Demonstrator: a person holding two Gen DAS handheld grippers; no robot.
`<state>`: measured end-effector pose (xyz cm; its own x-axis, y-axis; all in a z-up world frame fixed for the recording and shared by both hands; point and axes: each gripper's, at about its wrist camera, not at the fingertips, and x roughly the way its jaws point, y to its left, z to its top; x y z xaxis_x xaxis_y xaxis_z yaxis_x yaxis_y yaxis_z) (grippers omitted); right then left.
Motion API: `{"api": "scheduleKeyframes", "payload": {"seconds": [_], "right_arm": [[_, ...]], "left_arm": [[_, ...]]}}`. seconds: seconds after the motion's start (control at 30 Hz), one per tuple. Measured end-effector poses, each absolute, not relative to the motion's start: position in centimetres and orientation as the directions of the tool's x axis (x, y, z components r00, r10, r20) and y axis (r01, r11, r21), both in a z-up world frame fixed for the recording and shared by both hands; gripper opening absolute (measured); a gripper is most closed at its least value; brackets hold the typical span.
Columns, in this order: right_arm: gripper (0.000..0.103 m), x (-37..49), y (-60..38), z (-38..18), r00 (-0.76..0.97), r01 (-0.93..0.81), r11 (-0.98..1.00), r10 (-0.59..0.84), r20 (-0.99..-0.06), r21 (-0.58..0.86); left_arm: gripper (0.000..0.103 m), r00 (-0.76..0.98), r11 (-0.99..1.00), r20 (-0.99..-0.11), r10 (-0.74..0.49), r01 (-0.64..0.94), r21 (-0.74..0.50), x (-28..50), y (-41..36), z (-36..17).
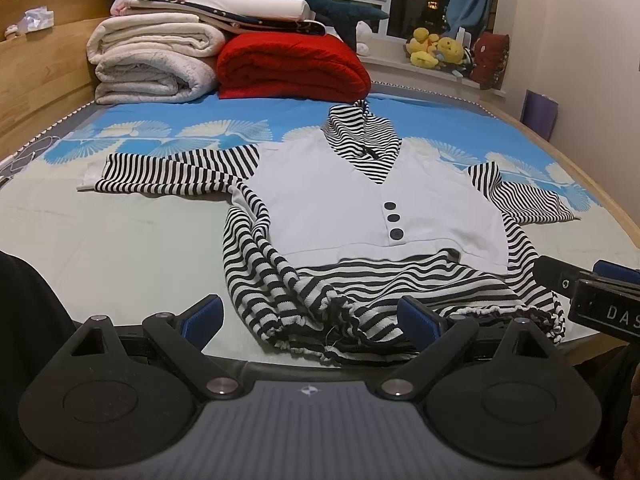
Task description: Fold small clothes
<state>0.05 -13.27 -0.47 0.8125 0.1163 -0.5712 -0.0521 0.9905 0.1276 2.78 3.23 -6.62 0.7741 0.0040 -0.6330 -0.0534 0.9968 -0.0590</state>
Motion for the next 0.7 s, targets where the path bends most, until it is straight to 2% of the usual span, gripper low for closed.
{"api": "scheduleKeyframes", "payload": {"seconds": [0.4,0.47,0.57,0.63,0.7], "right_arm": [[0.089,0.08,-13.24,-0.55,0.812,-0.047,0.992,0.105,-0.574,0.115],[0.089,0.12,-13.26,-0.56,0.811,-0.044,0.992,0.104,-0.575,0.116],[0.089,0.19,-13.13,-0.58,0.811,-0.044,0.993,0.101,-0.576,0.112],[0.089,0.21,-13.15,-0.57,0.811,-0.044,0.993,0.101,-0.577,0.112],[0.089,0.23,-13.17,-0.6,0.81,-0.041,0.992,0.101,-0.578,0.115]], "left_arm": [[0.096,0.779,0.997,-0.627,0.008,-0.056,-0.057,2.76,3.04,-6.59],[0.094,0.782,0.998,-0.623,0.012,-0.053,-0.047,2.74,2.91,-6.63],[0.081,0.788,0.998,-0.615,0.003,-0.037,-0.043,2.61,2.74,-6.63],[0.063,0.793,0.998,-0.609,-0.008,-0.027,-0.048,2.58,2.77,-6.47],[0.055,0.794,0.998,-0.607,-0.028,-0.01,-0.059,2.68,2.85,-6.01]]}}
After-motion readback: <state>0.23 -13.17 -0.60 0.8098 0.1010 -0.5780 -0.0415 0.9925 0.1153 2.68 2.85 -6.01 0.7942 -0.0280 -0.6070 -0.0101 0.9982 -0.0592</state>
